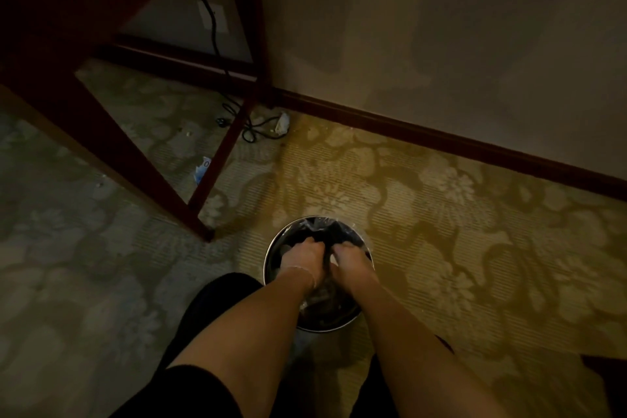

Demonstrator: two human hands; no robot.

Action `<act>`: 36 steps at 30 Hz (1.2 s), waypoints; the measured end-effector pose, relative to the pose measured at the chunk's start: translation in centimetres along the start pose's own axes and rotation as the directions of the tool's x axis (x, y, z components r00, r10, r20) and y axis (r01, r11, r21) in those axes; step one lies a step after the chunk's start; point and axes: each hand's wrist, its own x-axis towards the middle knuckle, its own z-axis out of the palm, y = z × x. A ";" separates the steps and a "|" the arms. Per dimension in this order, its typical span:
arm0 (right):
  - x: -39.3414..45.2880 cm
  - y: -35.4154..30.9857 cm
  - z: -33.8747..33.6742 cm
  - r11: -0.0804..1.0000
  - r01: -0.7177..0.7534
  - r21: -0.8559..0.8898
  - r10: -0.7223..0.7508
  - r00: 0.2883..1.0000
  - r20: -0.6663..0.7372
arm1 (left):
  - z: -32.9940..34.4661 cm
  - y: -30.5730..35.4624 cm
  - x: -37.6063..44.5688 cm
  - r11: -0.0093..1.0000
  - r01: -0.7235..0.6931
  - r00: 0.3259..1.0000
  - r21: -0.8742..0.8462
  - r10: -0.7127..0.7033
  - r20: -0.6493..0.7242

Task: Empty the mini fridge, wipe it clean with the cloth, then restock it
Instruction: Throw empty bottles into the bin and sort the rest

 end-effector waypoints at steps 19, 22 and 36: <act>-17.0 -8.1 -13.1 0.988 -0.012 0.156 0.028 0.994 -0.103 | -15.6 3.1 -18.3 0.975 0.091 0.990 -0.204 -0.110 -0.086; -23.2 -11.3 -19.5 0.985 -0.011 0.172 0.032 0.992 -0.120 | -21.1 5.0 -24.7 0.975 0.080 0.991 -0.209 -0.101 -0.088; -46.1 -25.9 -37.9 0.921 0.357 -0.158 -0.386 0.892 -0.235 | -37.0 7.6 -54.2 0.901 0.190 0.871 -0.391 -0.338 -0.356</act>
